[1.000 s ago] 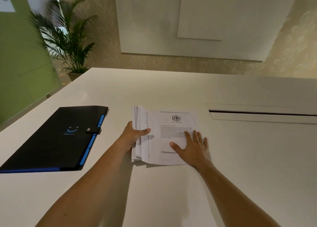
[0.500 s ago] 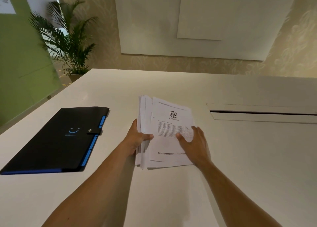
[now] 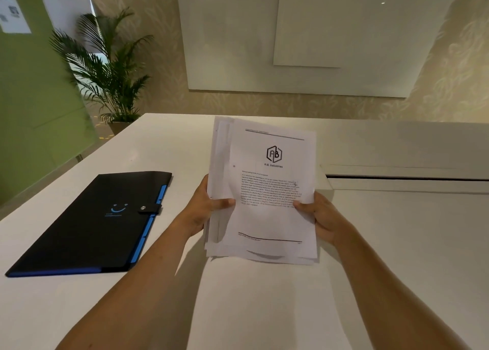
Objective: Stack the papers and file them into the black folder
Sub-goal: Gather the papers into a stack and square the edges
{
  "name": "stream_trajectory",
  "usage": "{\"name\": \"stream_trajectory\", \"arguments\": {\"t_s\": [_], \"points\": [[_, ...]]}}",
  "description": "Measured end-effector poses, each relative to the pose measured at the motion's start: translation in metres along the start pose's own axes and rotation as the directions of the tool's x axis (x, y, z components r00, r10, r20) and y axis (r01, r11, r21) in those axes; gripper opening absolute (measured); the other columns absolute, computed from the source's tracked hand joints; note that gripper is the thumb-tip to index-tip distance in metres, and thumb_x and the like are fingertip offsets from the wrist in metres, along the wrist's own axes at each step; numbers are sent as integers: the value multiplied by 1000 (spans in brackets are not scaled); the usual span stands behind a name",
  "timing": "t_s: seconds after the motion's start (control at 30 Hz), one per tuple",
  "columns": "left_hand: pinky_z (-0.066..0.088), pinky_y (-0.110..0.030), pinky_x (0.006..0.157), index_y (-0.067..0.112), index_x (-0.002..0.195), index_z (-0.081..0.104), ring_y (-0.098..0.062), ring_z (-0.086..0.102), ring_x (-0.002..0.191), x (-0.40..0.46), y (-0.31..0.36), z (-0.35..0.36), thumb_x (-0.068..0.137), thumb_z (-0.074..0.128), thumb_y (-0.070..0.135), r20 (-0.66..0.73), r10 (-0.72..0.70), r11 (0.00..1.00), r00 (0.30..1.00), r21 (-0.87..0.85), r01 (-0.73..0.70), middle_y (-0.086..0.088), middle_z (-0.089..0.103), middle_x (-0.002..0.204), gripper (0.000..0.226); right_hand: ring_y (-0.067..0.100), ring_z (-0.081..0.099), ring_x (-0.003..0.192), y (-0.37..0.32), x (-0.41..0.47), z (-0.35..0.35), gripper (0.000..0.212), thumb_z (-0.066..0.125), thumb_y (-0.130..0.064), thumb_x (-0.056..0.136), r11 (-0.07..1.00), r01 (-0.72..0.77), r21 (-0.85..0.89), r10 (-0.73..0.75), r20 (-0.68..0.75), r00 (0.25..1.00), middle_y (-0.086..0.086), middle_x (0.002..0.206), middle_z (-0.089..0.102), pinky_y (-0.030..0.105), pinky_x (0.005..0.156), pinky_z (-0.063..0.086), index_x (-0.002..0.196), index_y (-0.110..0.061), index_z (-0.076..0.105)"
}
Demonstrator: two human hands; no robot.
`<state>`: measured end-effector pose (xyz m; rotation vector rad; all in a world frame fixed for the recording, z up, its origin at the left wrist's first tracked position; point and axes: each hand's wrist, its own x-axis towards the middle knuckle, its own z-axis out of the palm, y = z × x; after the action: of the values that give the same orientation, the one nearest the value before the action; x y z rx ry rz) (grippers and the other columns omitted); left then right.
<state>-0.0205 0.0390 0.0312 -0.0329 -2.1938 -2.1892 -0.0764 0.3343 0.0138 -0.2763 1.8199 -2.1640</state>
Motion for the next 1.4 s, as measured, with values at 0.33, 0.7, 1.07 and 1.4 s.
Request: {"name": "stream_trajectory", "arguments": {"t_s": [0.33, 0.7, 1.07, 1.4], "points": [[54, -57, 87, 25, 134, 43, -27, 63, 110, 2, 57, -5, 65, 88, 24, -138, 219, 975, 966, 47, -215, -4, 61, 125, 82, 28, 69, 106, -55, 10, 28, 35, 69, -4, 86, 892, 399, -212, -427, -108, 898, 4, 115, 73, 45, 88, 58, 118, -16, 64], [55, -55, 88, 26, 127, 41, -29, 62, 110, -10, 25, 12, 72, 77, 6, -236, 229, 973, 944, 45, -225, -6, 61, 122, 68, 24, 68, 101, -6, -1, 41, 66, 68, -5, 58, 934, 279, -222, -323, -199, 925, 1, 110, 71, 31, 77, 57, 121, -21, 56], [54, -14, 62, 36, 109, 52, -11, 64, 94, 3, 36, 39, 81, 68, 18, -354, 350, 936, 867, 93, -340, 12, 63, 102, 36, 0, 67, 86, -31, 1, 66, 52, 67, -18, 58, 864, 410, -293, -488, -282, 826, -4, 103, 66, 13, 61, 53, 104, -37, 52], [51, -12, 55, 37, 100, 61, -10, 68, 83, 9, 39, 38, 84, 54, 21, -421, 288, 952, 860, 25, -306, 16, 70, 89, 23, 9, 62, 87, -26, 12, 72, 44, 56, -2, 67, 879, 319, -354, -443, -361, 821, -8, 98, 62, 8, 52, 48, 104, -24, 47]]}}
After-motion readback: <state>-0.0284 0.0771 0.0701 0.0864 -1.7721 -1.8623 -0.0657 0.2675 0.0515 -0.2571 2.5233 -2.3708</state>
